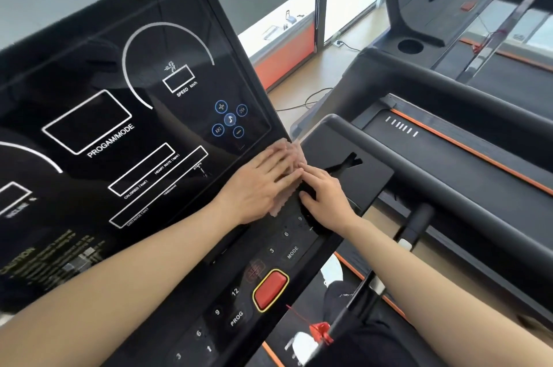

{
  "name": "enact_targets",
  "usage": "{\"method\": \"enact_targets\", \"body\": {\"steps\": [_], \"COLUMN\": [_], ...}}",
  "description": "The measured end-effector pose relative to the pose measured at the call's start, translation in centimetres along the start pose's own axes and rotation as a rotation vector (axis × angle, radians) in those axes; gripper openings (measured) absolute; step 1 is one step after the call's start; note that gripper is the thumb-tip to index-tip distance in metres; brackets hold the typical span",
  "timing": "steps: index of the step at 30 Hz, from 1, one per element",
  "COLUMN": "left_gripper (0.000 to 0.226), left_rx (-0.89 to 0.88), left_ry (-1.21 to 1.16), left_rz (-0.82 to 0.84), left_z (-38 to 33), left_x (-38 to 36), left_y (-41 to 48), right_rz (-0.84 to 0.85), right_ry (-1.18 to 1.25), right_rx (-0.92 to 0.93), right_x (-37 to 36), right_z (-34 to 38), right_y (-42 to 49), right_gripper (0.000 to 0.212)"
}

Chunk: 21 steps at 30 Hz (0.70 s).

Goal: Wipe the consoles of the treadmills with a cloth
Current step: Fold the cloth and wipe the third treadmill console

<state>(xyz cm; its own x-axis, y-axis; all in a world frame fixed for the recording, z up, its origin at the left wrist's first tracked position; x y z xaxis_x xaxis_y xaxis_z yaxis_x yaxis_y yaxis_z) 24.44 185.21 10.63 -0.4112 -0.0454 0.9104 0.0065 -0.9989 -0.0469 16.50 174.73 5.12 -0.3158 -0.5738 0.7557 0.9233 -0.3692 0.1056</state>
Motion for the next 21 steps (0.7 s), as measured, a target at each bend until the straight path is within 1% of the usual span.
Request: {"method": "enact_targets", "body": {"steps": [3,7,10,13,16,19,21], "left_gripper": [0.067,0.066,0.065,0.062,0.063,0.064,0.063], "left_rx": [0.045,0.125,0.161,0.189,0.223,0.291,0.339], "left_ry": [0.051,0.111,0.163,0.149,0.147,0.136,0.097], "left_rz": [0.083,0.104,0.099,0.111,0.126,0.102,0.099], "left_z": [0.7,0.8,1.1,0.9,0.2,-0.4,-1.0], "left_x": [-1.7,-1.4,-1.5,-1.6,-1.6,-1.4,-1.4], "left_y": [0.2,-0.4,-2.1,-4.7,-7.7,-11.0,-13.3], "right_rz": [-0.047,0.018,0.059,0.091,0.136,0.141,0.129], "right_ry": [-0.030,-0.163,-0.227,-0.287,-0.354,-0.420,-0.412], "right_rx": [-0.058,-0.058,-0.099,-0.116,-0.120,-0.134,-0.126], "right_x": [0.6,0.0,-0.2,-0.2,-0.5,-0.8,-1.1], "right_z": [-1.1,-1.4,-1.3,-1.0,-0.8,-0.3,0.7], "right_y": [-0.7,-1.9,-2.2,-2.5,-3.1,-3.4,-3.8], "right_gripper": [0.051,0.048,0.048,0.050,0.054,0.056,0.055]}}
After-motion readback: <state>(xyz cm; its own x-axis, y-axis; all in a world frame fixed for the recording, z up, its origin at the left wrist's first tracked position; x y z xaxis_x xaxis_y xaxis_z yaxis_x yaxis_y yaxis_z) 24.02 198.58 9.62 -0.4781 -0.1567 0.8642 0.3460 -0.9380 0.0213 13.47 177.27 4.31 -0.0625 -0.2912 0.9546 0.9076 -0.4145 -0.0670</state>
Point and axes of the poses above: each hand's wrist, its own y-axis towards the middle knuckle, its own x-axis out of the back of the hand, z = x × y, the point moved 7 cm from there along y, towards the middle knuckle, and after that the axes turned 6 degrees about -y, right-handed, at the moved point
